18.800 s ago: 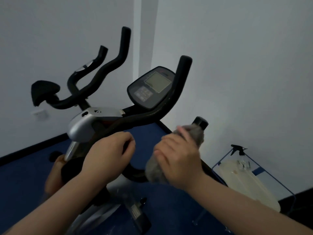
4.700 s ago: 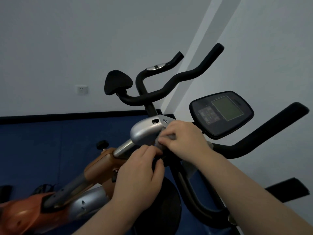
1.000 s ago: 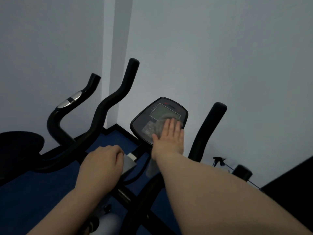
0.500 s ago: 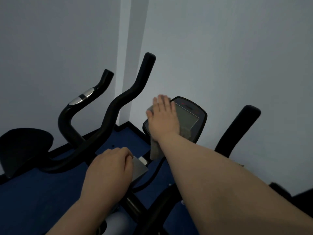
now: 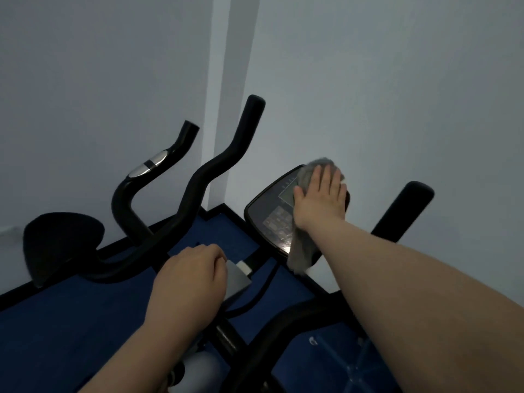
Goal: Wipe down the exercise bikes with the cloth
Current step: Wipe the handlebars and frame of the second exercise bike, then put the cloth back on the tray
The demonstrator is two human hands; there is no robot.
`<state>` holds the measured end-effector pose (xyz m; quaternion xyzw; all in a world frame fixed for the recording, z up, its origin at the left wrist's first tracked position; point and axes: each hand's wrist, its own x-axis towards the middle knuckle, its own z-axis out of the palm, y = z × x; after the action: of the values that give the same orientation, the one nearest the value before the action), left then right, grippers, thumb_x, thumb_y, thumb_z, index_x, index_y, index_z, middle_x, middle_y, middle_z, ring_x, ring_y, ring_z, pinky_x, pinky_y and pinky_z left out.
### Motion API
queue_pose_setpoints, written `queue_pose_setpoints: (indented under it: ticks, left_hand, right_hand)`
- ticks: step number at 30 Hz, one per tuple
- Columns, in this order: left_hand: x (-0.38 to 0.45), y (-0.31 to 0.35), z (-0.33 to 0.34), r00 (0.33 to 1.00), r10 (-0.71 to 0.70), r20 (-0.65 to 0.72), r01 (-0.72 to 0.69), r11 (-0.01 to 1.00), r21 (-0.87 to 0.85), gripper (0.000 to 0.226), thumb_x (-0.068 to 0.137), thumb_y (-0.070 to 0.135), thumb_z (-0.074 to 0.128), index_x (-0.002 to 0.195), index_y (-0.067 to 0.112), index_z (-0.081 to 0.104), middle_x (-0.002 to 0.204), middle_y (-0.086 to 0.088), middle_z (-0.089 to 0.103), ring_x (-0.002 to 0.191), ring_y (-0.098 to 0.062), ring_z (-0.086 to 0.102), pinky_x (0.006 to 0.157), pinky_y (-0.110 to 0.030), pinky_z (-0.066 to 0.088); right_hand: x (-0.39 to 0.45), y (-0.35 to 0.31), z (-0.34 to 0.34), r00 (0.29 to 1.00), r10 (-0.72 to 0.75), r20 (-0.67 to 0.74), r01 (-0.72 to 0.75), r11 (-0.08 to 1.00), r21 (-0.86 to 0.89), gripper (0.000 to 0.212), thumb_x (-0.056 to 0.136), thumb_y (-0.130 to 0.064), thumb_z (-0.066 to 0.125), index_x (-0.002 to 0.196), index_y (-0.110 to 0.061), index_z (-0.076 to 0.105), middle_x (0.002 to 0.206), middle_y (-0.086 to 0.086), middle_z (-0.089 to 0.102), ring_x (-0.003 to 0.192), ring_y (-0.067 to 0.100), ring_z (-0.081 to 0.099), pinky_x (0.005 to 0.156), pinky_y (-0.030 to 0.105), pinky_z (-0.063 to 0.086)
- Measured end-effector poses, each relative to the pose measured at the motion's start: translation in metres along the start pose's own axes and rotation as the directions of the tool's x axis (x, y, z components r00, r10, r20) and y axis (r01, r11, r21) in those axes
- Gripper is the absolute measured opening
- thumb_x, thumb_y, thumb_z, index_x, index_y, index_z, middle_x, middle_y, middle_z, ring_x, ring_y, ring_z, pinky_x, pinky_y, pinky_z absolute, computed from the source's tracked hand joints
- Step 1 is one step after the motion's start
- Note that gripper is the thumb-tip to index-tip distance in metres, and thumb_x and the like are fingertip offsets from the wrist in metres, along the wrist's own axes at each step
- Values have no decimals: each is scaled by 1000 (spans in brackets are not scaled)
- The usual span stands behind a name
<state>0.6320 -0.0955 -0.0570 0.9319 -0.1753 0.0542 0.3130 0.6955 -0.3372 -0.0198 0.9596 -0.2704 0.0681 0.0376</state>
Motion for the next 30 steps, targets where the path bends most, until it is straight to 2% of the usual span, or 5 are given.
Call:
queue_pose_setpoints:
  ticks: [5, 9, 12, 17, 30]
  left_hand:
    - [-3, 3, -4, 997, -28, -74, 20, 994, -109, 20, 97, 22, 42, 97, 23, 62, 92, 11, 60, 86, -8, 56, 74, -31, 48]
    - [-8, 0, -10, 984, -5, -176, -36, 972, -233, 19, 95, 20, 44, 97, 23, 63, 88, 11, 61, 75, -8, 58, 66, -33, 51]
    - [-14, -4, -14, 967, 6, -253, -100, 928, -358, 17, 91, 18, 47, 87, 25, 62, 79, 12, 57, 67, -5, 54, 57, -24, 44]
    - [-37, -6, -24, 978, -53, -201, -50, 877, -478, 17, 89, 15, 50, 90, 28, 61, 85, 12, 59, 74, -5, 58, 67, -33, 53]
    - [-172, 90, -31, 987, -1, -159, -100, 776, -622, 20, 90, 15, 53, 85, 31, 64, 83, 7, 66, 77, -7, 62, 69, -31, 51]
  right_hand:
    - [8, -32, 8, 920, -379, -104, 378, 925, -33, 52, 103, -35, 21, 150, -14, 22, 161, 5, 4, 147, 22, -4, 117, 43, -7]
    - [-36, -53, 4, 823, -558, 108, 490, 792, 363, 39, 102, -24, 37, 139, -15, 44, 159, 4, 15, 147, 19, 0, 117, 44, -5]
    - [-84, -62, 1, 811, -528, 251, 288, 735, 614, 32, 100, -21, 46, 128, -8, 54, 153, 10, 31, 145, 24, 16, 116, 36, 14]
    - [-158, -48, -39, 915, -372, 157, 214, 776, 593, 14, 91, -23, 58, 80, -16, 62, 85, 4, 62, 84, 22, 57, 67, 28, 38]
    - [-342, 90, -63, 978, -180, -105, 193, 586, 787, 9, 89, -23, 63, 95, -27, 69, 85, -9, 69, 78, 4, 61, 67, 19, 47]
